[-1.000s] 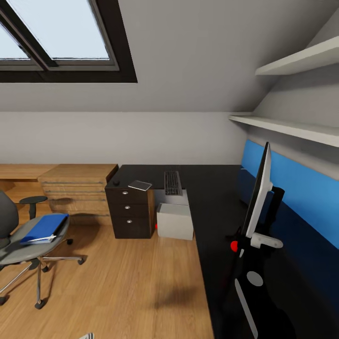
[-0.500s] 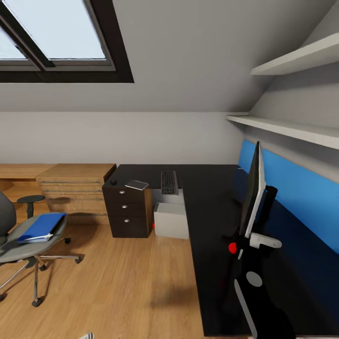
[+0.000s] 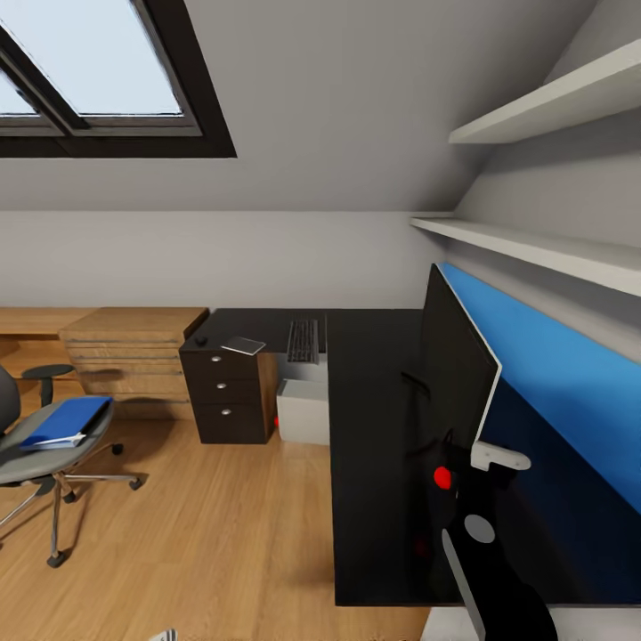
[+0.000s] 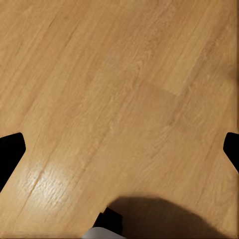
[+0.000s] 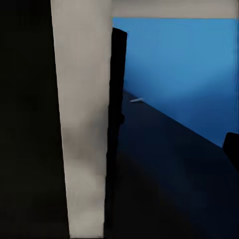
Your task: In the bedroom, organize the workspace by keeping the computer under the desk, ensuring the monitor is on the desk, placing the keyboard on the desk next to the monitor, placing the mouse on the desk next to the keyboard, moving the folder from the swivel chair onto the desk next to the mouse, stacking the notebook on top of the folder with the pen on top of the notebook, and positioning the swivel chair next to the desk.
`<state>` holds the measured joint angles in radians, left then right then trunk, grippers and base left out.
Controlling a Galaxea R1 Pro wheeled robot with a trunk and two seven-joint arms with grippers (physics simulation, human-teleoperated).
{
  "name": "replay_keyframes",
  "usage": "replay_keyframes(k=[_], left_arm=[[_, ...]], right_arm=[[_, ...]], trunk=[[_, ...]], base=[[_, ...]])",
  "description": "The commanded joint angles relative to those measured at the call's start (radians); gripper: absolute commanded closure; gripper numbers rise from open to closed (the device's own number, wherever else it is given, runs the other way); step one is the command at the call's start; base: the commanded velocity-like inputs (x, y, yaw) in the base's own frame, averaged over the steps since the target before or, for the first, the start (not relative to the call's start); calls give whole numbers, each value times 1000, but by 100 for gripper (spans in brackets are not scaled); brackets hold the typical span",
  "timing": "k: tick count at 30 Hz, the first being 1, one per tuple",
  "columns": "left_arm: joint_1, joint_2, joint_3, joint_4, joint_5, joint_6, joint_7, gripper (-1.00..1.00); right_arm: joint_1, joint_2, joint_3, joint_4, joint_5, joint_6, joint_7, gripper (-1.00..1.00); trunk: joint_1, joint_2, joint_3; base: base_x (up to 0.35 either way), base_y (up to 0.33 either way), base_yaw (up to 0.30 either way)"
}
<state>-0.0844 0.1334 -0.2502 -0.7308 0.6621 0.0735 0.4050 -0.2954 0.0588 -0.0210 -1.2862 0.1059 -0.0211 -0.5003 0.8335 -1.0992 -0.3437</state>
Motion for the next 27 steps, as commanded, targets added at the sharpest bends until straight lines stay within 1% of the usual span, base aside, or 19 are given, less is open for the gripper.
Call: replay_keyframes(k=[1,10,14,21,27], left_arm=[[-1,2,-6,-2,5,3,9,-100],[0,2,-4,-2,5,3,9,-100],[-1,2,-4,-2,5,3,9,-100],[0,2,-4,-2,5,3,9,-100],[-1,2,-4,-2,5,3,9,-100]], right_arm=[[-1,1,-1,2,8,0,-1,-100],[-1,1,0,4,7,0,-1,-100],[-1,1,0,4,7,0,-1,-100],[-1,1,0,4,8,0,-1,-100],[-1,1,0,4,8,0,-1,-100]], trunk=[[0,-1,-1],[0,-1,-1],[0,-1,-1],[0,-1,-1],[0,-1,-1]], base=[[-63,-149,0],[-8,-22,0],[0,-241,0],[0,-89,0],[0,-234,0]])
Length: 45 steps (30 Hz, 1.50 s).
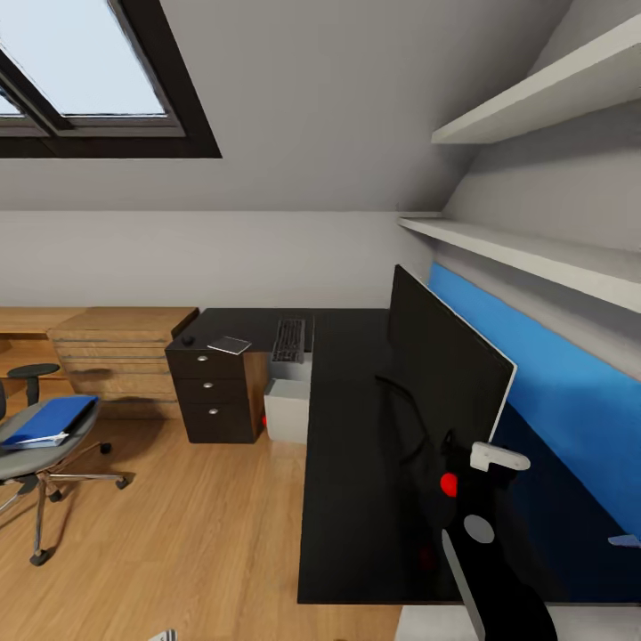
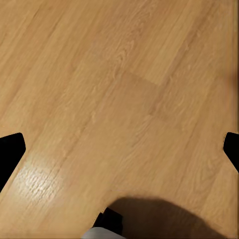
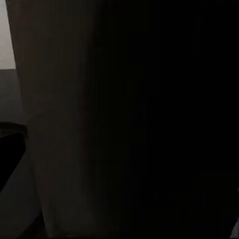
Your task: In the bedroom, organize the workspace by keeping the computer under the desk, ensuring the monitor is on the desk, placing the keyboard on the desk next to the monitor, placing the mouse on the desk next to the keyboard, moving the folder from the swivel chair onto the desk next to the mouse, stacking the notebook on top of the folder with the pen on top of the notebook, and positioning the swivel chair next to the desk.
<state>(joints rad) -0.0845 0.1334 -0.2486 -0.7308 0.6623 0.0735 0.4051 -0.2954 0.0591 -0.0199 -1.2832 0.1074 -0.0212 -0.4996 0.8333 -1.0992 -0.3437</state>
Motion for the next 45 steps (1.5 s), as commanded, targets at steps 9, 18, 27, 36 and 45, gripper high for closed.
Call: replay_keyframes(k=[9,18,27,36,45], left_arm=[[-1,2,-6,-2,5,3,9,-100],[-1,2,-6,-2,5,3,9,-100],[-1,2,-6,-2,6,3,9,-100],[-1,2,-6,-2,6,3,9,-100],[-1,1,-6,-2,5,3,9,-100]], right_arm=[[-1,1,-2,1,6,0,-1,-100],[-1,1,-2,2,6,0,-1,-100],[-1,1,-2,2,6,0,0,-100],[-1,1,0,19,7,0,1,-100],[-1,0,0,24,8,0,1,-100]], trunk=[[0,-1,-1],[0,-1,-1],[0,-1,-1],[0,-1,-1],[0,-1,-1]], base=[[0,-51,0],[-1,-1,0],[-50,89,0],[-1,95,0],[0,115,0]])
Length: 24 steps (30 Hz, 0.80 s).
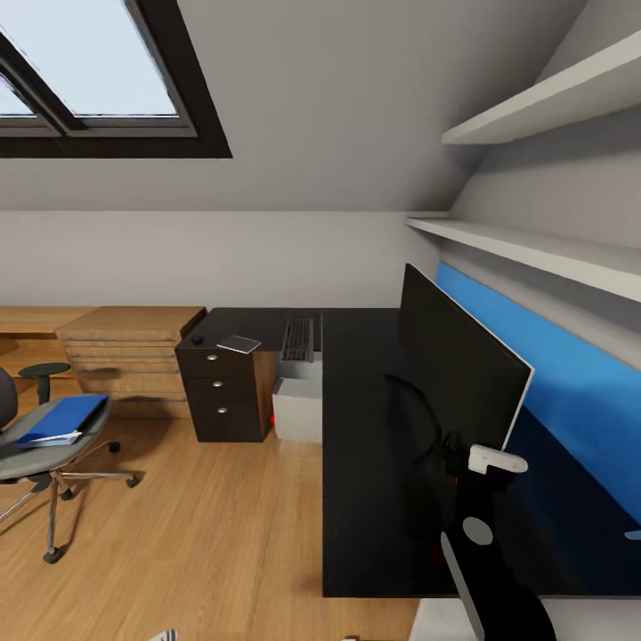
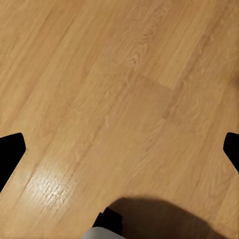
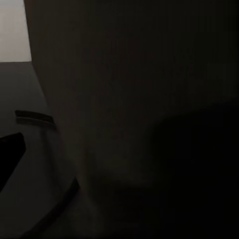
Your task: In the bedroom, organize the workspace by keeping the computer under the desk, ensuring the monitor is on the desk, placing the keyboard on the desk next to the monitor, placing the mouse on the desk next to the keyboard, moving the folder from the swivel chair onto the desk next to the mouse, stacking the notebook on top of the folder with the pen on top of the notebook, and positioning the swivel chair next to the desk.
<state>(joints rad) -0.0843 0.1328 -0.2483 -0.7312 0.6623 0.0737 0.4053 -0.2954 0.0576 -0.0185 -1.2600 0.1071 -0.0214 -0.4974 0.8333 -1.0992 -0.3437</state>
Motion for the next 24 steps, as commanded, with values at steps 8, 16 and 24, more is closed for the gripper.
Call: replay_keyframes(k=[8,16,24], left_arm=[[-1,2,-7,-2,5,3,9,-100],[-1,1,-8,-2,5,3,9,-100],[-1,1,-8,-2,5,3,9,-100]], right_arm=[[-1,1,-1,1,9,0,-1,-100],[-1,1,-1,1,9,0,-1,-100],[-1,1,-1,0,9,0,-1,-100]], trunk=[[0,-1,-1],[0,-1,-1],[0,-1,-1]], base=[[0,116,0],[0,18,0],[-35,-185,0]])
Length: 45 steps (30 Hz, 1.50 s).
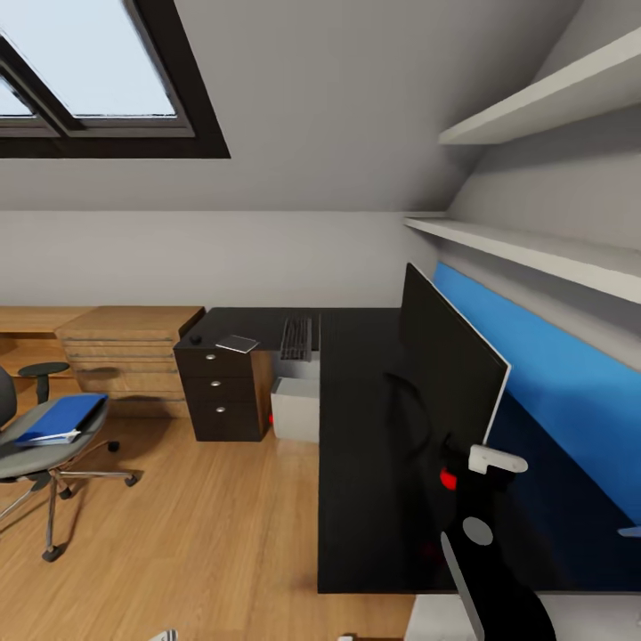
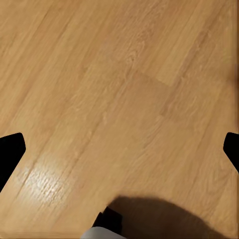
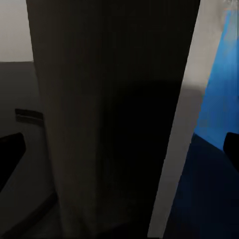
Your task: In the bedroom, organize the workspace by keeping the computer under the desk, ensuring the monitor is on the desk, placing the keyboard on the desk next to the monitor, placing the mouse on the desk next to the keyboard, moving the folder from the swivel chair onto the desk next to the mouse, stacking the notebook on top of the folder with the pen on top of the notebook, and positioning the swivel chair next to the desk.
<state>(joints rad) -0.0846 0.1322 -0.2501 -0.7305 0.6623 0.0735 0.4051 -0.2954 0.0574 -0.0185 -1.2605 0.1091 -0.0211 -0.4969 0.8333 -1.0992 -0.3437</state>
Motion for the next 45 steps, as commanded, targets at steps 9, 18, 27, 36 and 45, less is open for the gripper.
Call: replay_keyframes(k=[9,18,27,36,45], left_arm=[[-1,2,-6,-1,5,3,9,-100],[0,2,-6,-1,6,3,9,-100],[0,1,-6,-1,6,3,9,-100],[0,1,-6,0,7,3,9,-100],[0,1,-6,0,7,3,9,-100]], right_arm=[[-1,1,-1,0,8,-1,-2,-100],[-1,1,-1,1,8,0,-2,-100],[-1,1,-1,1,8,0,-2,-100],[-1,2,-1,2,7,-2,-2,-100],[-1,2,40,14,6,-1,-2,-100]], trunk=[[0,-1,-1],[0,-1,-1],[0,-1,-1],[0,-1,-1],[0,-1,-1]], base=[[-4,-123,0],[0,-62,0],[-157,-8,0],[-328,0,0],[-335,0,0]])
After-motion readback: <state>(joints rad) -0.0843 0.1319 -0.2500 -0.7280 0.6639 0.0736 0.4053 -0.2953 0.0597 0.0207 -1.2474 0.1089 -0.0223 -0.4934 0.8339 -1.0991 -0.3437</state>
